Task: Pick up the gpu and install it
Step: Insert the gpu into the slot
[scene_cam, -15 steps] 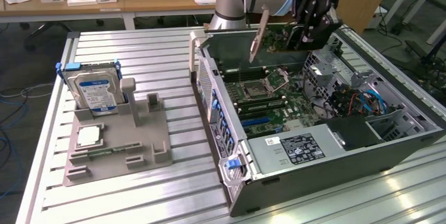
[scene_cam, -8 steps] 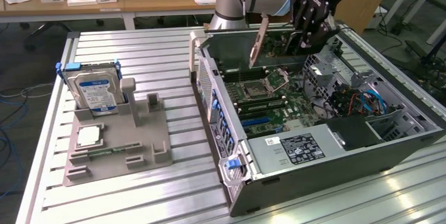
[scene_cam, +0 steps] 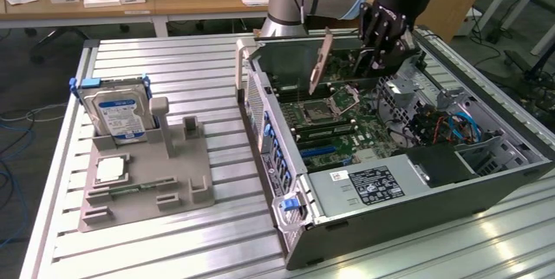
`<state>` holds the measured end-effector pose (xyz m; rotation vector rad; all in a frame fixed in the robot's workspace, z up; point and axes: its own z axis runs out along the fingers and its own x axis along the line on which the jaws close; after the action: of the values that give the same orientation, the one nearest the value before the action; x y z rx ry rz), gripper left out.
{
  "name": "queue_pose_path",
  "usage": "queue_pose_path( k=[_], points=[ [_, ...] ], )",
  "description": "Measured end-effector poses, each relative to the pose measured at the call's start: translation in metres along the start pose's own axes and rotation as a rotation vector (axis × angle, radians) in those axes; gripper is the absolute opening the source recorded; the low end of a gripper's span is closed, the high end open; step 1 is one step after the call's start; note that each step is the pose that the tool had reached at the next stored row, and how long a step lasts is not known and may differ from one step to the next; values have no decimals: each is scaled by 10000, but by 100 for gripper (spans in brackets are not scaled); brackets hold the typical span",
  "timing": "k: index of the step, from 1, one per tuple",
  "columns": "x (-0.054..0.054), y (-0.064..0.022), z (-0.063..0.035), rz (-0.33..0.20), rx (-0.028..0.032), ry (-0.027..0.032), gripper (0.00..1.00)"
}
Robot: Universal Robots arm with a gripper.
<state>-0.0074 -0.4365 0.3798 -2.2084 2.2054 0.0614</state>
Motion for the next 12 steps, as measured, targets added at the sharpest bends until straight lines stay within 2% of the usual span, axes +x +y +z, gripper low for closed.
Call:
queue_pose_path(
  k=[1, 3, 5, 6, 8, 12],
  points=[
    [0, 0, 13, 0, 13, -3, 28],
    [1, -1, 22, -6, 120, -25, 28],
    [1, 2, 30, -15, 337, -26, 28],
    [2, 3, 39, -18, 411, -29, 28],
    [3, 7, 73, 26, 430, -28, 28],
    [6, 35, 147, 234, 439, 25, 28]
  ],
)
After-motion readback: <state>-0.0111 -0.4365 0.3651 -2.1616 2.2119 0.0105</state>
